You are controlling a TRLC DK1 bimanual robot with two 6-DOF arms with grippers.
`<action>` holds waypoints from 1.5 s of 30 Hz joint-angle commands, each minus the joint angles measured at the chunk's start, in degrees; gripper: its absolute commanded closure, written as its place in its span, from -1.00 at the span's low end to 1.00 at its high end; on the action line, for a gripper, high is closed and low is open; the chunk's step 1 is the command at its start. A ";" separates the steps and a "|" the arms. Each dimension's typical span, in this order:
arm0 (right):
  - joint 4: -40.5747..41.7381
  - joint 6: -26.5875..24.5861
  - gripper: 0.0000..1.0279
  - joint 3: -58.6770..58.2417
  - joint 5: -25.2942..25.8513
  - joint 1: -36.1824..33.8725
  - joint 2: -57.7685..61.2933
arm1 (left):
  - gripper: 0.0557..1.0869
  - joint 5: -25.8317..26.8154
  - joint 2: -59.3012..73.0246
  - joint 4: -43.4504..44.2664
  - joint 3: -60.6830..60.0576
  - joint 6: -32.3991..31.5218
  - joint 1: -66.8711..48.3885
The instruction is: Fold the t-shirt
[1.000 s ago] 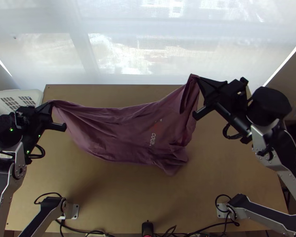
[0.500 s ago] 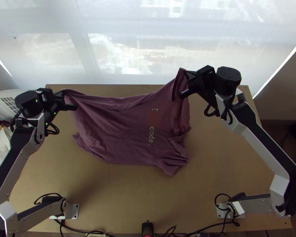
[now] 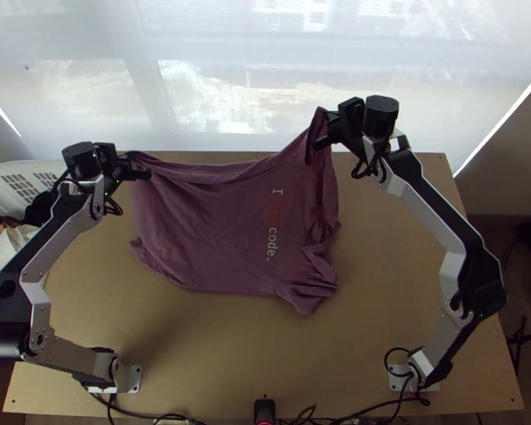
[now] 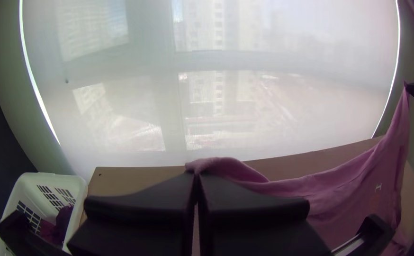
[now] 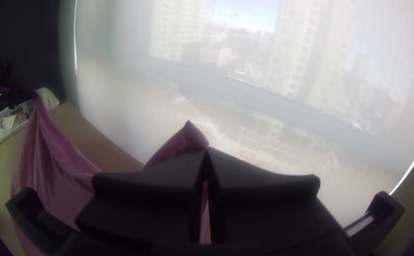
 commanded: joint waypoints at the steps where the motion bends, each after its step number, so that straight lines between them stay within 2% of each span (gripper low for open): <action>1: -0.31 -0.46 0.95 7.10 0.02 -0.67 7.98 | 0.94 0.08 10.34 1.85 8.06 0.58 0.33; 9: -1.54 -1.25 0.95 13.96 0.29 -0.76 15.19 | 0.94 -0.18 22.64 1.41 21.16 0.76 0.33; 23: -3.56 -2.48 0.95 22.13 1.52 -1.90 25.83 | 0.94 -2.99 35.82 0.71 30.04 1.20 -0.11; 35: -3.56 -2.66 0.95 23.01 2.40 -2.08 29.34 | 0.94 -4.05 38.90 -0.52 31.00 1.90 -0.46; 45: -4.52 0.42 0.95 22.13 2.48 -3.40 27.58 | 0.94 -4.05 38.29 -1.58 32.85 1.90 1.65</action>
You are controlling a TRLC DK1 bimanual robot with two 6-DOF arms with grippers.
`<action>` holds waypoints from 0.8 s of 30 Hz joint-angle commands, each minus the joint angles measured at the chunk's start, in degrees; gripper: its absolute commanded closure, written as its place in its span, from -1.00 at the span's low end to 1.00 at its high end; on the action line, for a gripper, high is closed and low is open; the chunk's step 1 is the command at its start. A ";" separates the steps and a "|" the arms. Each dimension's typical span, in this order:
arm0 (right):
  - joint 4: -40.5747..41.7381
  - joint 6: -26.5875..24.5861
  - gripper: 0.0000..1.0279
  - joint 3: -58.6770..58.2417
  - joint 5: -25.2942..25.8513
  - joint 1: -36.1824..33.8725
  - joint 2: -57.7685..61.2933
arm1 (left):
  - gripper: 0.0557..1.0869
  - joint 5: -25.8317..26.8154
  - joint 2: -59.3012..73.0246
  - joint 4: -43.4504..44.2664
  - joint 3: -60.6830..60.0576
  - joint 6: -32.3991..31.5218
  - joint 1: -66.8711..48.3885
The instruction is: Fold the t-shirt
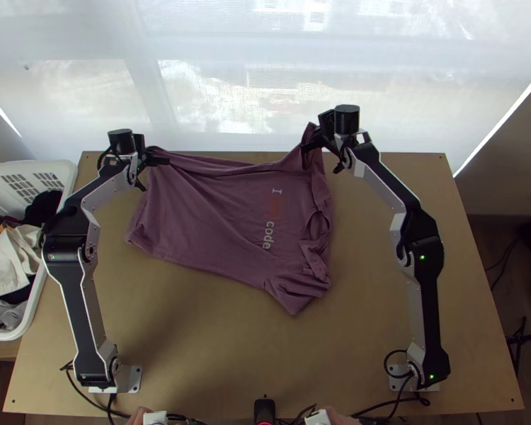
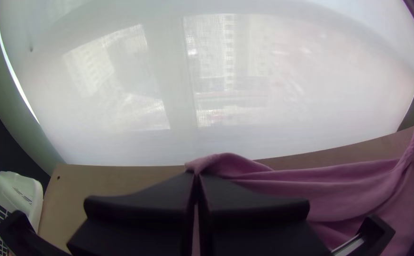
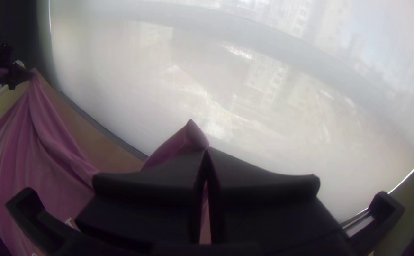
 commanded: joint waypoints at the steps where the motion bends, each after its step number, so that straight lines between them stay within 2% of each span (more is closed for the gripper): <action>1: -0.66 2.26 0.95 -0.69 0.01 -0.73 -1.49 | 0.94 -0.03 -0.14 -1.34 2.01 -0.04 1.30; 24: -1.89 5.77 0.95 -6.84 -0.07 2.35 -11.68 | 0.94 3.05 -8.05 -9.78 -1.77 -3.73 -0.55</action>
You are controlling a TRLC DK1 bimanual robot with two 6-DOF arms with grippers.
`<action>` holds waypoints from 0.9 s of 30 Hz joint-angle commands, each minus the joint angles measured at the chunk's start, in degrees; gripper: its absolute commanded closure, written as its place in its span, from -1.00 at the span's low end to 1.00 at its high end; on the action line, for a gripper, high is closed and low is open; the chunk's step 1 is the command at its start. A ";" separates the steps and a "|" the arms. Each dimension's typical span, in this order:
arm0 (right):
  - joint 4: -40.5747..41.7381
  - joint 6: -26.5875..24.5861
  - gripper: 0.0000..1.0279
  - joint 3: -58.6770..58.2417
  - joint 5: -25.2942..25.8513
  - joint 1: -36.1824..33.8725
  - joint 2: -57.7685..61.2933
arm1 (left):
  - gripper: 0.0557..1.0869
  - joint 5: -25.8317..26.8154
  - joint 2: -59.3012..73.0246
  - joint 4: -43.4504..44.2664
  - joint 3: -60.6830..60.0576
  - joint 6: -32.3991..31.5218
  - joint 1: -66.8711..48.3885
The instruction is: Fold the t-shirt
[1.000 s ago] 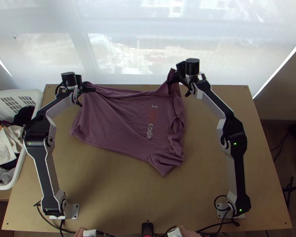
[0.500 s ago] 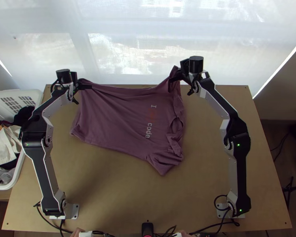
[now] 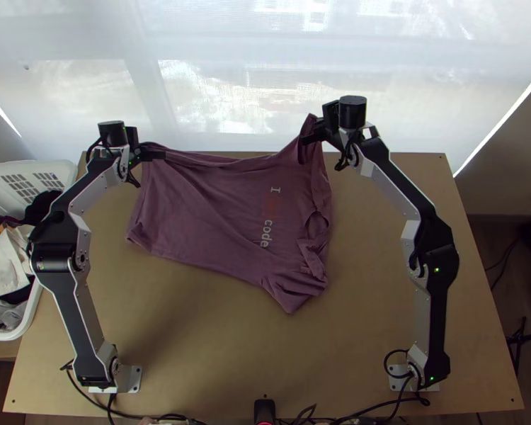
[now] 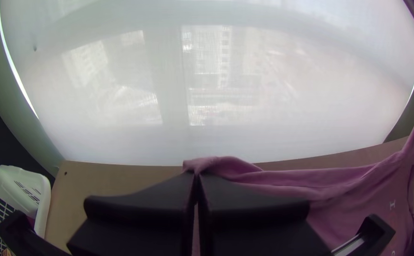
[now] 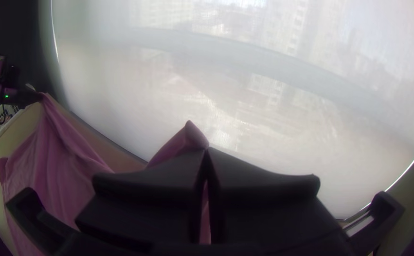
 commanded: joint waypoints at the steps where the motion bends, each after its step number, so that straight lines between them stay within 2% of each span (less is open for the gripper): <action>1: -0.14 0.77 0.95 -2.47 -0.03 0.58 -2.86 | 0.94 0.64 -1.30 -2.59 -0.83 -0.43 -0.44; 27: 0.30 1.83 0.95 -19.43 -0.73 0.31 -17.45 | 0.94 2.40 -5.87 -7.25 -2.15 -0.96 2.29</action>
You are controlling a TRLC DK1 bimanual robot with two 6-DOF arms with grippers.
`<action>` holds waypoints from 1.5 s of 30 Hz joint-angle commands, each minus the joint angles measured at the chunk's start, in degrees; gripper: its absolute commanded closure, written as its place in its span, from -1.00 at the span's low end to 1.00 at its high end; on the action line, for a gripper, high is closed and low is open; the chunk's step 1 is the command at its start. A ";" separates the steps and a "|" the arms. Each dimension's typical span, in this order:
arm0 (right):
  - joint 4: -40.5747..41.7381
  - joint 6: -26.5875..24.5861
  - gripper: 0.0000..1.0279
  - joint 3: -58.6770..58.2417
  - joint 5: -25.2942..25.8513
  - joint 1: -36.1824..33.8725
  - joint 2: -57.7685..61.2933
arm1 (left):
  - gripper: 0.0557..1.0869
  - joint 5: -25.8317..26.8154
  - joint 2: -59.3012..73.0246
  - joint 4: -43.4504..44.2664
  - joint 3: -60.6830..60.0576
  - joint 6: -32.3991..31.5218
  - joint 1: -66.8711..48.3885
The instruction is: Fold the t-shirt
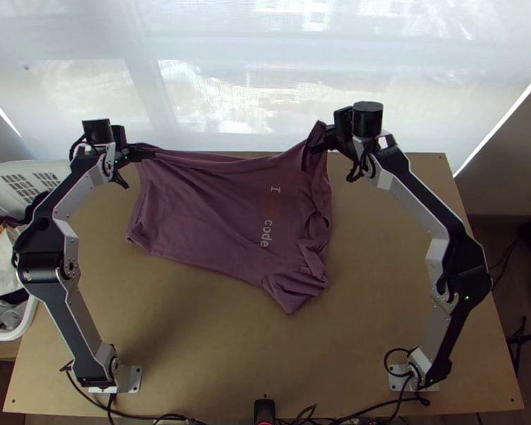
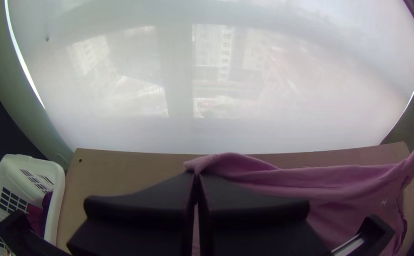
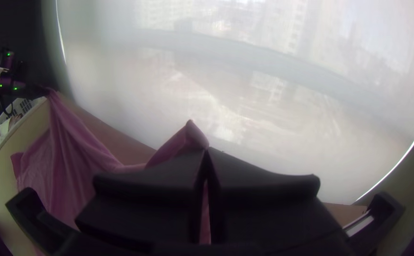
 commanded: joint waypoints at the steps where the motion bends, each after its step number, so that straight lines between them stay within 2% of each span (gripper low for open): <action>1: 0.39 0.56 0.95 -5.23 -0.32 0.23 -4.38 | 0.93 0.46 -0.71 -0.67 -0.55 -0.13 -0.18; 16: 0.57 1.26 0.95 -14.63 -0.85 1.54 -11.76 | 0.94 2.22 -2.82 -3.66 -2.48 -1.89 -0.62; 45: 2.85 1.79 0.95 -31.42 -0.93 3.92 -20.29 | 0.94 3.71 -10.29 -0.84 -15.93 -2.94 -0.62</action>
